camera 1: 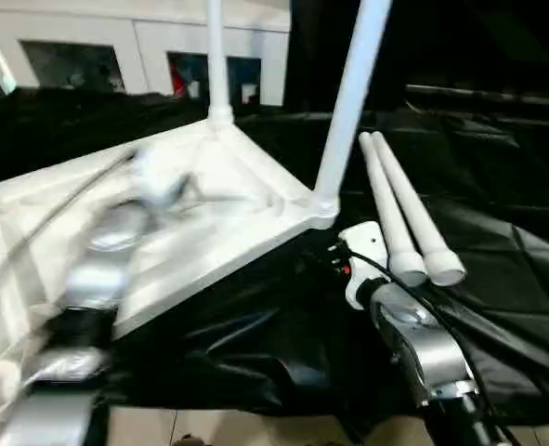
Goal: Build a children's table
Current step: Rotate table base
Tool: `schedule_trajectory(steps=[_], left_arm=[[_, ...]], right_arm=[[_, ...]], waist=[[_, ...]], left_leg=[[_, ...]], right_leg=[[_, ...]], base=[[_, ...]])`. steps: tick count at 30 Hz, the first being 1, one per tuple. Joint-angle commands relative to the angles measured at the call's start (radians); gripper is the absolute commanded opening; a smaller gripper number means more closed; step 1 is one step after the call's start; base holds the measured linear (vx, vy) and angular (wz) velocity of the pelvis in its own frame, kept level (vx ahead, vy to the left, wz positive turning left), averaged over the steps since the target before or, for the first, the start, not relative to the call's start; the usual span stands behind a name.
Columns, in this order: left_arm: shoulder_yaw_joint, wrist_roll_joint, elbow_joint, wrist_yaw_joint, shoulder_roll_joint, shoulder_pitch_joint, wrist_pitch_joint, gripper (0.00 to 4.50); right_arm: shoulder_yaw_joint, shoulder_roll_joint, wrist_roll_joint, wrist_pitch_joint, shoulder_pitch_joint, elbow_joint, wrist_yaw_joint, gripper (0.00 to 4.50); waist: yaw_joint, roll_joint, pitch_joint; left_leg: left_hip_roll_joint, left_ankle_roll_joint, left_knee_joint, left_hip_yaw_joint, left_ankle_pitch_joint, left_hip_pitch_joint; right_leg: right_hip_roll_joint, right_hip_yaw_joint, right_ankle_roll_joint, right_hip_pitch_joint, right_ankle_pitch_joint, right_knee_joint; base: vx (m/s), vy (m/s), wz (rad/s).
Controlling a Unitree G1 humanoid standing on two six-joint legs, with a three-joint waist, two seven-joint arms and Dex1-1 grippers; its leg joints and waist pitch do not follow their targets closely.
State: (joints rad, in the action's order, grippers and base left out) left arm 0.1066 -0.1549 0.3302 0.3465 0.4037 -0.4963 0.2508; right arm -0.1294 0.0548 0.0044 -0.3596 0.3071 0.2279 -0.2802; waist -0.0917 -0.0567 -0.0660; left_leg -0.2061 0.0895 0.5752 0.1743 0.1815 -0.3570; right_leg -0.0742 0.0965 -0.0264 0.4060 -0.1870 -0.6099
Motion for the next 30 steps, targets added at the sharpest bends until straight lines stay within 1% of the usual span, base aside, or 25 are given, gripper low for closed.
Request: schedule_trajectory(steps=[1, 2, 3, 4, 5, 6, 7, 9, 10, 11, 12, 13, 15, 17, 19, 20, 21, 22, 23, 24, 25, 26, 27, 28, 30], left_arm=[[0.022, -0.05, -0.112, 0.012, 0.037, 0.053, 0.075, 1.9], [0.038, -0.073, -0.163, 0.015, 0.066, 0.095, 0.113, 2.03], [0.053, -0.091, -0.198, 0.01, 0.085, 0.124, 0.136, 2.03], [0.064, -0.11, -0.244, 0.0, 0.11, 0.158, 0.169, 2.1], [0.066, -0.114, -0.255, -0.002, 0.116, 0.165, 0.177, 2.23], [0.071, -0.122, -0.278, -0.008, 0.128, 0.181, 0.195, 2.23], [0.079, -0.158, -0.317, -0.033, 0.16, 0.213, 0.232, 2.33], [0.082, -0.179, -0.325, -0.043, 0.174, 0.225, 0.241, 2.42], [0.083, -0.201, -0.322, -0.051, 0.192, 0.236, 0.248, 2.51], [0.083, -0.214, -0.318, -0.055, 0.205, 0.245, 0.251, 2.67], [0.08, -0.218, -0.318, -0.051, 0.218, 0.255, 0.259, 2.76], [0.063, -0.159, -0.294, 0.017, 0.224, 0.268, 0.265, 2.81], [0.057, -0.14, -0.296, 0.042, 0.224, 0.273, 0.277, 2.81], [0.025, -0.114, -0.272, 0.094, 0.22, 0.271, 0.268, 2.81], [-0.026, -0.101, -0.226, 0.162, 0.219, 0.261, 0.271, 2.49], [-0.026, -0.101, -0.226, 0.162, 0.219, 0.261, 0.271, 2.46], [-0.049, -0.105, -0.212, 0.191, 0.225, 0.259, 0.27, 2.46], [-0.091, -0.123, -0.178, 0.24, 0.248, 0.25, 0.273, 2.28], [-0.096, -0.123, -0.175, 0.249, 0.252, 0.248, 0.276, 2.13], [-0.111, -0.118, -0.173, 0.282, 0.267, 0.245, 0.28, 2.13], [-0.121, -0.106, -0.18, 0.315, 0.28, 0.244, 0.283, 2.03], [-0.126, -0.071, -0.199, 0.364, 0.288, 0.243, 0.292, 1.99], [-0.127, -0.057, -0.208, 0.381, 0.29, 0.243, 0.296, 1.88], [-0.136, -0.004, -0.246, 0.453, 0.3, 0.243, 0.31, 1.88], [-0.159, 0.069, -0.303, 0.569, 0.318, 0.249, 0.305, 1.57]], right_arm=[[0.001, -0.008, -0.003, 0.014, 0.045, 0.064, 0.01, 3.89], [0.003, -0.016, 0.0, 0.022, 0.072, 0.1, 0.014, 3.89], [0.005, -0.022, 0.002, 0.027, 0.093, 0.127, 0.017, 3.89], [0.008, -0.027, 0.005, 0.033, 0.119, 0.157, 0.018, 3.89], [0.008, -0.027, 0.006, 0.035, 0.124, 0.163, 0.019, 3.89], [0.009, -0.029, 0.006, 0.038, 0.136, 0.177, 0.019, 3.89], [0.011, -0.034, 0.006, 0.049, 0.165, 0.215, 0.021, 3.89], [0.012, -0.036, 0.004, 0.055, 0.177, 0.233, 0.022, 3.89], [0.016, -0.04, 0.002, 0.062, 0.195, 0.259, 0.024, 3.89], [0.019, -0.043, 0.001, 0.068, 0.209, 0.278, 0.025, 3.89], [0.022, -0.045, 0.0, 0.076, 0.223, 0.3, 0.027, 3.89], [0.026, -0.05, 0.0, 0.087, 0.247, 0.34, 0.032, 3.89], [0.028, -0.052, 0.001, 0.095, 0.258, 0.36, 0.034, 3.89], [0.026, -0.055, -0.001, 0.11, 0.275, 0.399, 0.033, 3.89], [0.022, -0.058, -0.005, 0.123, 0.288, 0.433, 0.028, 3.89], [0.022, -0.058, -0.005, 0.123, 0.288, 0.433, 0.028, 3.89], [0.021, -0.059, -0.006, 0.128, 0.292, 0.443, 0.027, 3.89], [0.021, -0.061, -0.008, 0.147, 0.31, 0.48, 0.027, 3.89], [0.021, -0.061, -0.008, 0.148, 0.312, 0.483, 0.027, 3.89], [0.022, -0.06, -0.008, 0.158, 0.32, 0.498, 0.025, 3.89], [0.023, -0.059, -0.006, 0.165, 0.326, 0.509, 0.021, 3.89], [0.025, -0.058, -0.005, 0.172, 0.334, 0.523, 0.018, 3.89], [0.026, -0.057, -0.005, 0.175, 0.338, 0.528, 0.016, 3.89], [0.026, -0.056, -0.004, 0.186, 0.347, 0.545, 0.006, 3.89], [0.023, -0.053, -0.005, 0.197, 0.359, 0.565, -0.009, 3.89]], waist=[[0.002, 0.017, 0.056], [0.005, 0.018, 0.053], [0.006, 0.009, 0.051], [0.009, 0.006, 0.051], [0.01, 0.006, 0.048], [0.006, 0.008, 0.049], [0.005, 0.001, 0.047], [0.004, 0.001, 0.045], [0.0, 0.004, 0.043], [0.001, 0.004, 0.043], [0.005, 0.001, 0.043], [0.006, 0.0, 0.042], [0.004, 0.001, 0.043], [0.004, 0.002, 0.043], [0.002, 0.005, 0.046], [0.002, 0.004, 0.046], [0.003, 0.002, 0.045], [0.004, 0.01, 0.047], [0.003, 0.011, 0.047], [0.001, 0.017, 0.048], [0.003, 0.015, 0.048], [0.002, 0.019, 0.05], [0.003, 0.015, 0.051], [0.0, 0.018, 0.054], [0.001, 0.015, 0.056]], left_leg=[[-0.038, 0.002, -0.077, -0.012, 0.199, 0.011], [-0.038, 0.004, -0.079, -0.013, 0.196, 0.009], [-0.038, 0.009, -0.078, -0.012, 0.191, 0.009], [-0.038, 0.01, -0.079, -0.012, 0.189, 0.011], [-0.035, 0.01, -0.079, -0.011, 0.186, 0.01], [-0.035, 0.015, -0.076, -0.008, 0.177, 0.015], [-0.034, 0.013, -0.077, -0.008, 0.174, 0.014], [-0.032, 0.012, -0.078, -0.008, 0.182, 0.013], [-0.032, 0.016, -0.078, -0.009, 0.185, 0.014], [-0.032, 0.019, -0.079, -0.01, 0.194, 0.014], [-0.03, 0.024, -0.082, -0.012, 0.21, 0.01], [-0.03, 0.026, -0.081, -0.012, 0.22, 0.012], [-0.029, 0.03, -0.08, -0.011, 0.223, 0.014], [-0.028, 0.031, -0.08, -0.01, 0.223, 0.015], [-0.028, 0.035, -0.079, -0.011, 0.217, 0.015], [-0.028, 0.033, -0.079, -0.011, 0.214, 0.015], [-0.028, 0.032, -0.08, -0.011, 0.215, 0.015], [-0.027, 0.036, -0.079, -0.011, 0.222, 0.017], [-0.027, 0.036, -0.079, -0.011, 0.225, 0.017], [-0.027, 0.039, -0.08, -0.012, 0.23, 0.018], [-0.028, 0.04, -0.08, -0.012, 0.232, 0.019], [-0.028, 0.043, -0.079, -0.012, 0.232, 0.02], [-0.028, 0.045, -0.078, -0.012, 0.219, 0.018], [-0.028, 0.049, -0.076, -0.011, 0.202, 0.02], [-0.028, 0.047, -0.075, -0.008, 0.18, 0.019]], right_leg=[[-0.074, -0.063, -0.15, -0.042, -0.187, 0.065], [-0.072, -0.063, -0.153, -0.043, -0.174, 0.065], [-0.073, -0.064, -0.16, -0.042, -0.15, 0.06], [-0.073, -0.064, -0.163, -0.044, -0.146, 0.058], [-0.07, -0.064, -0.16, -0.043, -0.146, 0.061], [-0.071, -0.066, -0.16, -0.042, -0.121, 0.058], [-0.069, -0.066, -0.162, -0.042, -0.111, 0.057], [-0.069, -0.066, -0.158, -0.043, -0.125, 0.059], [-0.069, -0.067, -0.154, -0.042, -0.131, 0.061], [-0.07, -0.066, -0.152, -0.042, -0.136, 0.06], [-0.069, -0.066, -0.146, -0.046, -0.165, 0.062], [-0.073, -0.067, -0.146, -0.043, -0.179, 0.064], [-0.074, -0.068, -0.153, -0.04, -0.191, 0.064], [-0.071, -0.069, -0.156, -0.038, -0.179, 0.063], [-0.072, -0.069, -0.166, -0.041, -0.158, 0.06], [-0.071, -0.068, -0.166, -0.041, -0.149, 0.061], [-0.071, -0.068, -0.167, -0.042, -0.146, 0.06], [-0.071, -0.068, -0.17, -0.042, -0.142, 0.059], [-0.072, -0.068, -0.172, -0.042, -0.145, 0.06], [-0.073, -0.069, -0.175, -0.044, -0.15, 0.059], [-0.073, -0.069, -0.18, -0.044, -0.15, 0.059], [-0.074, -0.069, -0.184, -0.045, -0.144, 0.057], [-0.074, -0.069, -0.192, -0.047, -0.125, 0.055], [-0.077, -0.069, -0.206, -0.047, -0.101, 0.05], [-0.073, -0.068, -0.22, -0.048, -0.059, 0.044]], base=[[0.0, 0.0, 0.0], [0.0, 0.0, 0.0], [0.0, 0.0, 0.0], [0.0, 0.0, 0.0], [0.0, 0.0, 0.0], [0.0, 0.0, 0.0], [0.0, 0.0, 0.0], [0.0, 0.0, 0.0], [0.0, 0.0, 0.0], [0.0, 0.0, 0.0], [0.0, 0.0, 0.0], [0.0, 0.0, 0.0], [0.0, 0.0, 0.0], [0.0, 0.0, 0.0], [0.0, 0.0, 0.0], [0.0, 0.0, 0.0], [0.0, 0.0, 0.0], [0.0, 0.0, 0.0], [0.0, 0.0, 0.0], [0.0, 0.0, 0.0], [0.0, 0.0, 0.0], [0.0, 0.0, 0.0], [0.0, 0.0, 0.0], [0.0, 0.0, 0.0], [0.0, 0.0, 0.0]])
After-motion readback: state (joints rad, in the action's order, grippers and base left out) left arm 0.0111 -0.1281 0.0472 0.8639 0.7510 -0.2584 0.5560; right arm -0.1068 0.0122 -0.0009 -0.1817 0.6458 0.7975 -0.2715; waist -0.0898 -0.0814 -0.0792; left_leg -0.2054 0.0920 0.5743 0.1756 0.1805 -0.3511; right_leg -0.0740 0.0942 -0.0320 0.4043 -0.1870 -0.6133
